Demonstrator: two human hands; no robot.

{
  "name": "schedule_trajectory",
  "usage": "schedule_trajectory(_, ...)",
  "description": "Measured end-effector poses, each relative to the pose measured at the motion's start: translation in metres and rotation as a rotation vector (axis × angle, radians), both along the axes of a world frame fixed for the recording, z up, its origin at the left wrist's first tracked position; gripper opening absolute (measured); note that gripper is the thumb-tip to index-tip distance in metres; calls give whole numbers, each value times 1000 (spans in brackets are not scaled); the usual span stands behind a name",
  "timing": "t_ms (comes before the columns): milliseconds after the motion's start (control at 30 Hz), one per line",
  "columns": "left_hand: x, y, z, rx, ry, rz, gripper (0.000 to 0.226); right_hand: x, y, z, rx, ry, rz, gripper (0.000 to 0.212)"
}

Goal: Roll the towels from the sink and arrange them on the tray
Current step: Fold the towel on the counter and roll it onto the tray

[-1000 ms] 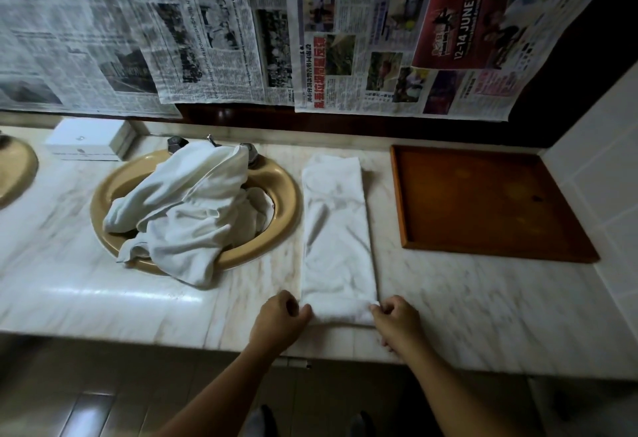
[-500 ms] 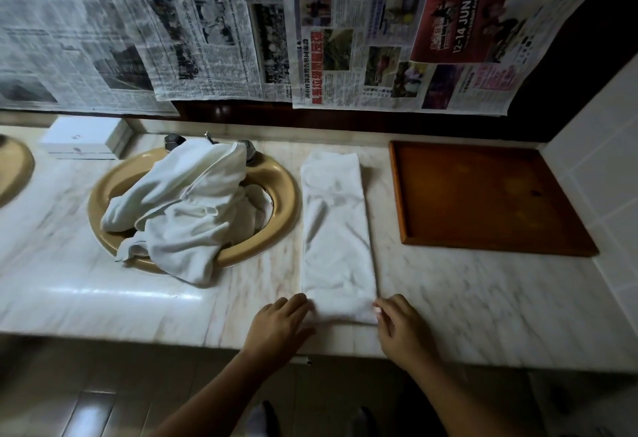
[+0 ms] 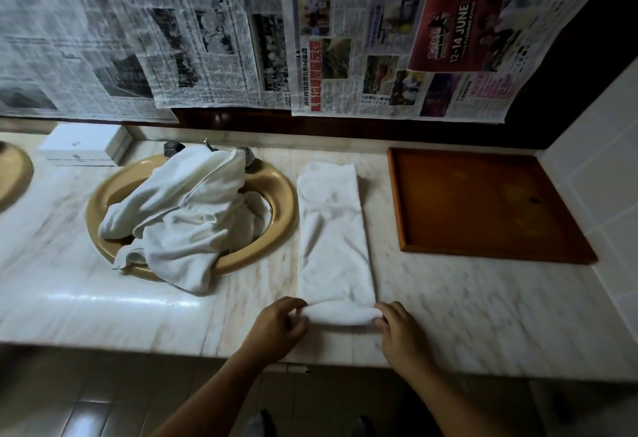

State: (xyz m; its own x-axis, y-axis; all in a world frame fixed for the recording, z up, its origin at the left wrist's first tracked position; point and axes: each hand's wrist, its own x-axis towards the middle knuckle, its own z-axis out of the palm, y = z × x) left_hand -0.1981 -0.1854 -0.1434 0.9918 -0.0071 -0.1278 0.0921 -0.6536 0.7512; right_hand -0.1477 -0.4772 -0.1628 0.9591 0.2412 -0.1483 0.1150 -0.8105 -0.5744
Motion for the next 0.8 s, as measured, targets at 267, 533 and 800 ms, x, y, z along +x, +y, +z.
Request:
schedule_trajectory(267, 5, -4, -9, -43, 73, 123, 25, 23, 15, 9, -43, 220, -102, 30)
schedule_trajectory(533, 16, -10, 0, -67, 95, 247, 14, 25, 25, 28, 125, 189, -291, 16)
schedule_trajectory(800, 6, -11, -15, 257, -312, 32, 18, 16, 22, 26, 120, -44, -65, 23)
